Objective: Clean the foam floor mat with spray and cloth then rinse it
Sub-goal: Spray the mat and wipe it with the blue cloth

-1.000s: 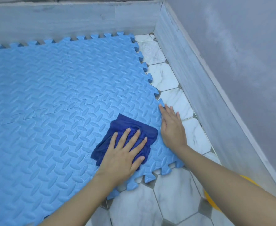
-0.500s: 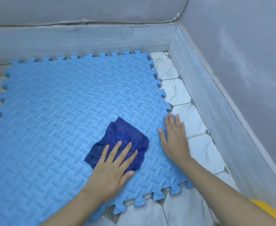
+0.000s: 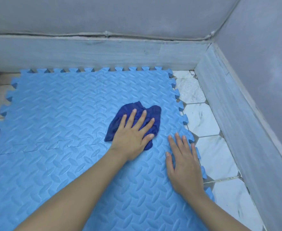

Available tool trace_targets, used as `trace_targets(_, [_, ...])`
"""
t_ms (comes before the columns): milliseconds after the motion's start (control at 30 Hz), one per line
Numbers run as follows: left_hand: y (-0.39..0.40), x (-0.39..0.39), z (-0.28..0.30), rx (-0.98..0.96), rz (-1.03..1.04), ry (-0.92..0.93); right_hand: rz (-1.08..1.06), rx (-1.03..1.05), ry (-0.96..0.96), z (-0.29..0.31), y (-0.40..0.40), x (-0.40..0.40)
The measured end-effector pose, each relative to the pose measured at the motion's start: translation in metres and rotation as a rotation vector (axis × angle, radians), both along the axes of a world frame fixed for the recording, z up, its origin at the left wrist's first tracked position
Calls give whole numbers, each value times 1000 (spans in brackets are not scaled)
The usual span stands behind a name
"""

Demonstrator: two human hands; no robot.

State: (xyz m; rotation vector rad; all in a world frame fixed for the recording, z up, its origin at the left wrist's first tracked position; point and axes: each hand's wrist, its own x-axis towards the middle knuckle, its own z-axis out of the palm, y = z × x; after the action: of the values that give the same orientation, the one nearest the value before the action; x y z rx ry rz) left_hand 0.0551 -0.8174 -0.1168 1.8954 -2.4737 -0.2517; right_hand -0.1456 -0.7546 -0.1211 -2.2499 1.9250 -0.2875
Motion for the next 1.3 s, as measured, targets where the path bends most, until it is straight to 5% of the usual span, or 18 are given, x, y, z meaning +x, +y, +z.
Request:
trace_targets(133, [-8, -16, 2, -13, -190, 21, -11, -4, 7, -1, 2, 2])
trace_targets(433, [-134, -13, 5, 108, 149, 63, -7, -32, -50, 1, 0, -2])
trace_targets(567, [-90, 30, 6, 120, 259, 85, -10, -23, -41, 4, 1, -1])
trace_targets(833, [112, 76, 9, 104, -81, 0, -21, -98, -45, 3, 2, 3])
trace_targets(1000, [49, 98, -5, 1, 182, 10, -125, -193, -109, 2, -19, 29])
trace_targets(1300, [-56, 138, -9, -10, 495, 56, -49, -19, -61, 0, -24, 36])
